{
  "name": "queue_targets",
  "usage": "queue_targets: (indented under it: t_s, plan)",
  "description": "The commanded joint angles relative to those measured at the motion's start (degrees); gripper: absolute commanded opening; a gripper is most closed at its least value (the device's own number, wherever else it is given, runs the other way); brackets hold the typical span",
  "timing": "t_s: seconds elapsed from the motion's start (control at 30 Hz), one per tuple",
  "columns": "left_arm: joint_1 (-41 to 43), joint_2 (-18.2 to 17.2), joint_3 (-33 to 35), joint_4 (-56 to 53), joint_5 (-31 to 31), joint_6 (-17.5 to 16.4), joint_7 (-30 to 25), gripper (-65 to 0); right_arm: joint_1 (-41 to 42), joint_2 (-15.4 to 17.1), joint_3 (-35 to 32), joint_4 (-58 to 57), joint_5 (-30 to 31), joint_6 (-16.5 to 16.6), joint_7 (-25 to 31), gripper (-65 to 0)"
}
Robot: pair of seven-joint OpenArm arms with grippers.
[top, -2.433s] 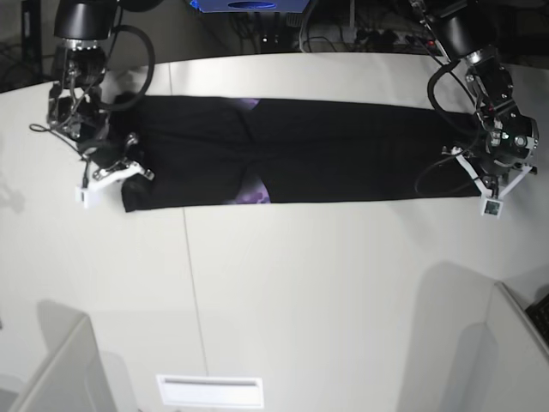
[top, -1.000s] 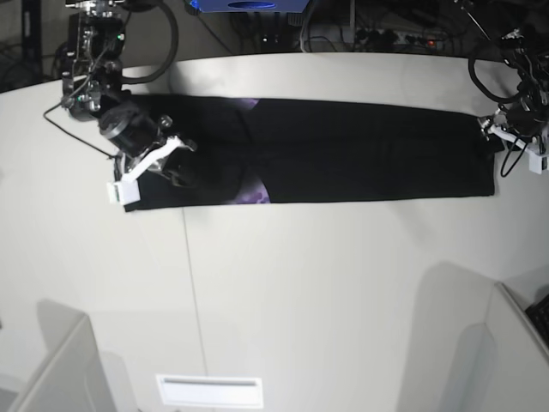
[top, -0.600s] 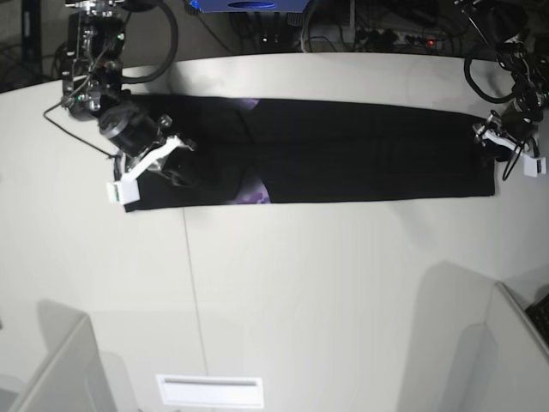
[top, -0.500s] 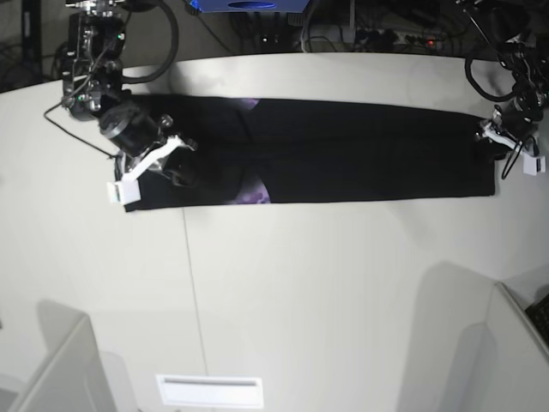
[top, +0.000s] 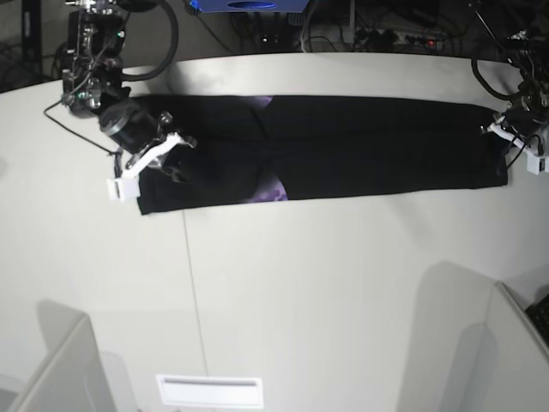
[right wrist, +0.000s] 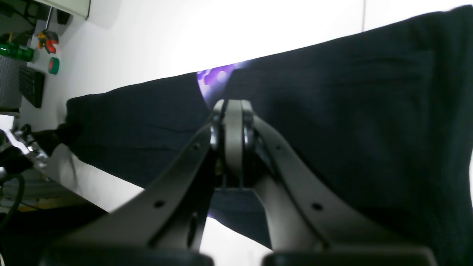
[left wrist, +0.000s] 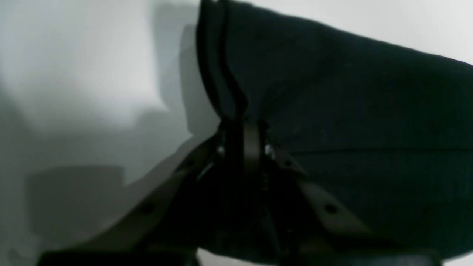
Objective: Fold the T-shirt properly
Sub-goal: 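Fold the strip end held by the left gripper toward the right gripper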
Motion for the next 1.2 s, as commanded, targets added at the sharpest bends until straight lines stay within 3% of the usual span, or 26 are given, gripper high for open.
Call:
queue_targets:
  t_s: [0.0,0.1,0.2,0.33,0.63,0.83,0.93,1.17]
  plan:
    - [0.7,-1.3,-0.4,2.7,-0.6,-0.2,-2.5,-65.0,0.4,0.4,0.2,1.1,1.0,0.5,1.2,-65.0]
    - [5.3,-1.1,0.1,7.1,-0.6,-0.1,-8.1,-65.0,0.4,0.4,0.2,1.1,1.0,0.5,1.2,-65.0]
    - [8.8,-1.1,0.1,11.0,-0.6,-0.1,-9.6,-65.0,0.4,0.4,0.2,1.1,1.0,0.5,1.2,-65.0]
    - [12.2,-0.8,0.1,15.5,-0.6,-0.1,-9.6,-65.0,0.4,0.3,0.1,1.1,1.0,0.5,1.3,-65.0]
    - [16.2,5.7,0.8,29.5,-0.6,-0.1,-9.4,-65.0,0.4,0.2,0.2,1.1,2.4,0.5,1.4,-65.0]
    - [17.0,7.2,7.6,32.1,-0.6,0.0,-7.2,-65.0,0.4,0.3,0.4,1.1,4.7,0.5,1.4,-65.0]
    - [16.3,9.9,8.5,32.7,-0.6,0.0,-3.8,-65.0,0.4,0.3,0.5,1.1,4.7,0.5,1.4,-65.0]
    - [16.2,12.7,11.5,35.4,-0.6,0.0,-3.2,-65.0,0.4,0.3,0.5,1.1,4.7,0.5,1.4,-65.0]
